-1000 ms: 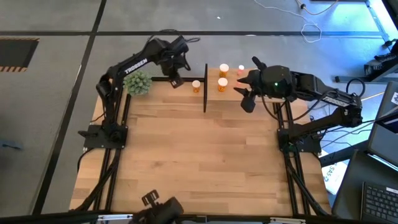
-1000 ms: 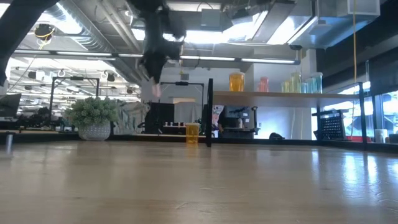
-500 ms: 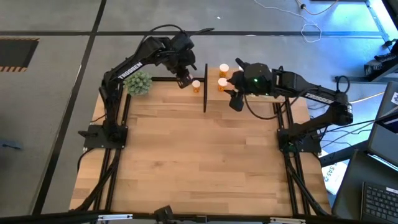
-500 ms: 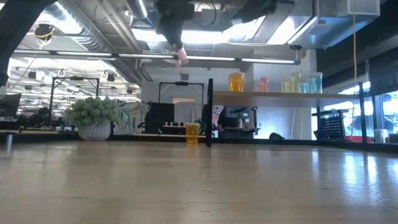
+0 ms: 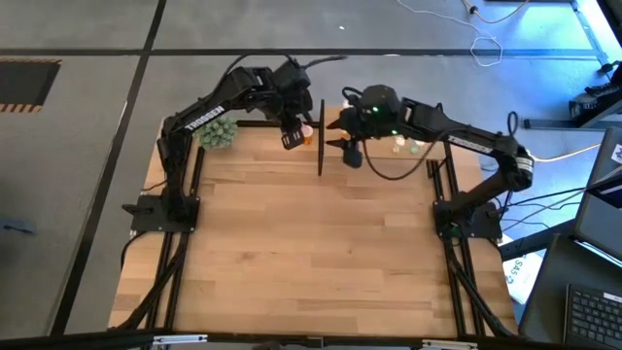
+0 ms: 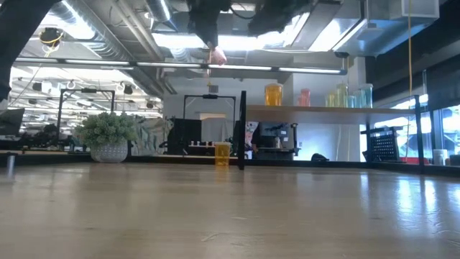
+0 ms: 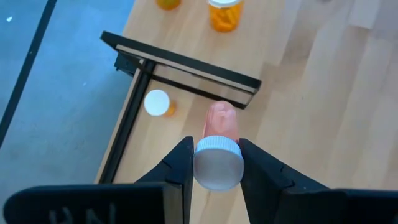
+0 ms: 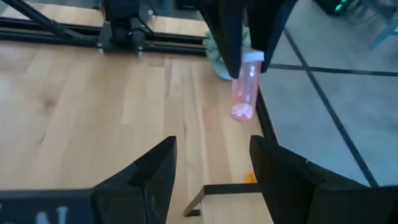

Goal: Pick and place medicine bottles onto shelf by color
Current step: Put the pink pill bottle on the shelf aligned with the other pink pill bottles

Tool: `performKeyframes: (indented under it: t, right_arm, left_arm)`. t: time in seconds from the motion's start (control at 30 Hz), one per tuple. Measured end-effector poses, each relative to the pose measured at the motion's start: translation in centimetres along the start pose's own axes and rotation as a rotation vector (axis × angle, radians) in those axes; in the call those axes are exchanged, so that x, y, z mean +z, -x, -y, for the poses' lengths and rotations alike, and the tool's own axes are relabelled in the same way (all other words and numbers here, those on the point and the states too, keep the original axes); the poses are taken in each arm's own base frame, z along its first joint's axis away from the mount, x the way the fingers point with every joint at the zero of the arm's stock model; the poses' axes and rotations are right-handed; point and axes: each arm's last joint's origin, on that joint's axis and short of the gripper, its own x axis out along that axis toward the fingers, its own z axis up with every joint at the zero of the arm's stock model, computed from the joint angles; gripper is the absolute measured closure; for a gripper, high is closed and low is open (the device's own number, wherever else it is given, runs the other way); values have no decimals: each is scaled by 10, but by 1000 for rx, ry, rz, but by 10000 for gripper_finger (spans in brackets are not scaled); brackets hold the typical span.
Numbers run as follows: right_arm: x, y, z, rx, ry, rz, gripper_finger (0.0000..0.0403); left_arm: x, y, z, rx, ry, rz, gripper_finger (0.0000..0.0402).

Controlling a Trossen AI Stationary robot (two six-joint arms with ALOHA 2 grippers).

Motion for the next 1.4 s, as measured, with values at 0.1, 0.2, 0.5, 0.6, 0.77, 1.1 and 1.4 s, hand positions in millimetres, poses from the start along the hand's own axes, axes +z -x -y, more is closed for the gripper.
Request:
performKeyframes:
  t: [0.1, 0.2, 0.5, 0.6, 0.77, 1.1, 1.4]
  right_arm:
    - [-5, -18, 6, 4, 7, -16, 196]
    - [-8, -34, 10, -1, 2, -17, 196]
    - [-10, -62, 15, -11, 10, 26, 196]
    - [-10, -67, 16, -15, 12, 40, 196]
    - [-12, -78, 16, 4, 15, 57, 196]
    - [-9, -82, 18, -10, 24, 105, 198]
    - [-8, -82, 19, -13, 25, 112, 230]
  left_arm:
    - [1, 0, 4, -7, -9, 2, 315]
    - [1, 1, 7, -12, -14, 3, 315]
    - [1, 1, 12, -18, -17, 5, 315]
    - [1, 1, 12, -18, -16, 5, 315]
    - [1, 1, 12, -18, -16, 5, 315]
    - [1, 1, 12, -18, -16, 6, 315]
    - [1, 1, 12, -18, -15, 7, 315]
